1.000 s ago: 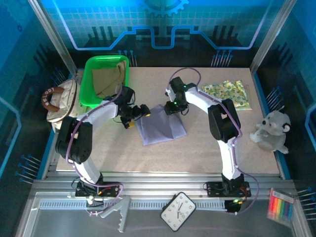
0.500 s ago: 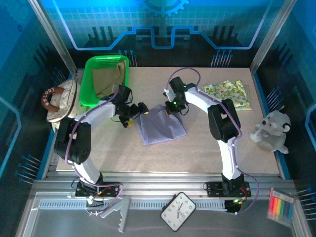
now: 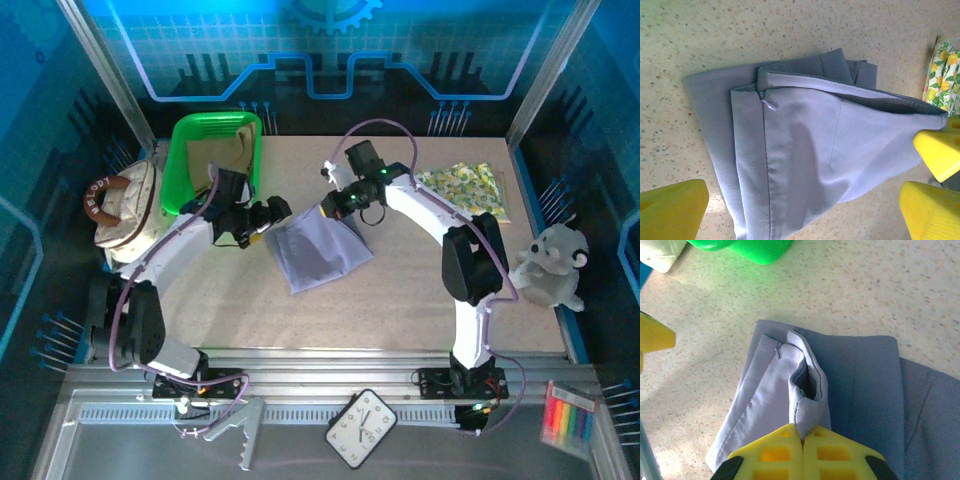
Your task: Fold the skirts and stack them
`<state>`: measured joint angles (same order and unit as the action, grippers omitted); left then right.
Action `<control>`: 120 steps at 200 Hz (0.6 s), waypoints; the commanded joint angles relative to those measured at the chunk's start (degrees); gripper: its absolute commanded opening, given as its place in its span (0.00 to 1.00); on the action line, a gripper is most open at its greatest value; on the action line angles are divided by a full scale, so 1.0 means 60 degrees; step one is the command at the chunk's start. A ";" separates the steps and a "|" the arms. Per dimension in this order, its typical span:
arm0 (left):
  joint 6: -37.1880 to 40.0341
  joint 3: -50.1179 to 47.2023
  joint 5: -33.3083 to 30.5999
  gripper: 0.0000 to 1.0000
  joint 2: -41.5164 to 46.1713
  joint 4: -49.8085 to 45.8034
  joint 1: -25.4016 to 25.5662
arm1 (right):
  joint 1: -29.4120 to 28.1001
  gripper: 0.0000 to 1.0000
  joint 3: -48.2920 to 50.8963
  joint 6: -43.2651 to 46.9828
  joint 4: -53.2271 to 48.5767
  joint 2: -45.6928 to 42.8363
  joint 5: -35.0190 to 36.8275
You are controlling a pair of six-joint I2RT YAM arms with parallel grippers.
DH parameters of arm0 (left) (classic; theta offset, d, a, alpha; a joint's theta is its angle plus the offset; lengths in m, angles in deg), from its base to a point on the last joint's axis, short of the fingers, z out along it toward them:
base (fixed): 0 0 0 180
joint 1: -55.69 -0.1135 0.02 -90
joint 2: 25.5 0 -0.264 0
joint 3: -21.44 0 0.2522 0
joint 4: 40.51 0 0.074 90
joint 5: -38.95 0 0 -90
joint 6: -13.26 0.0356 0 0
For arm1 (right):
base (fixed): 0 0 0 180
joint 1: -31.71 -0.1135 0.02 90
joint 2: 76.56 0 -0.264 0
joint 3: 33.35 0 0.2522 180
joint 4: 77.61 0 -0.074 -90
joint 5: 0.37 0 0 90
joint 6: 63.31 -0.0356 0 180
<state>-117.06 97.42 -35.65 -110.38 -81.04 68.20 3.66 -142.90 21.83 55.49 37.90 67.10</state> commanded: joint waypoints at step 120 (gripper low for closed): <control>-0.0624 -0.0353 0.0534 0.59 -0.2671 0.1365 0.0947 | 0.0179 0.00 -0.2936 0.0224 -0.0939 0.2762 -0.0794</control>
<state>-119.29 96.85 -27.85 -128.58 -68.97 73.51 4.40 -158.99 23.32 50.92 57.13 65.05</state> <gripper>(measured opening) 0.643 0.060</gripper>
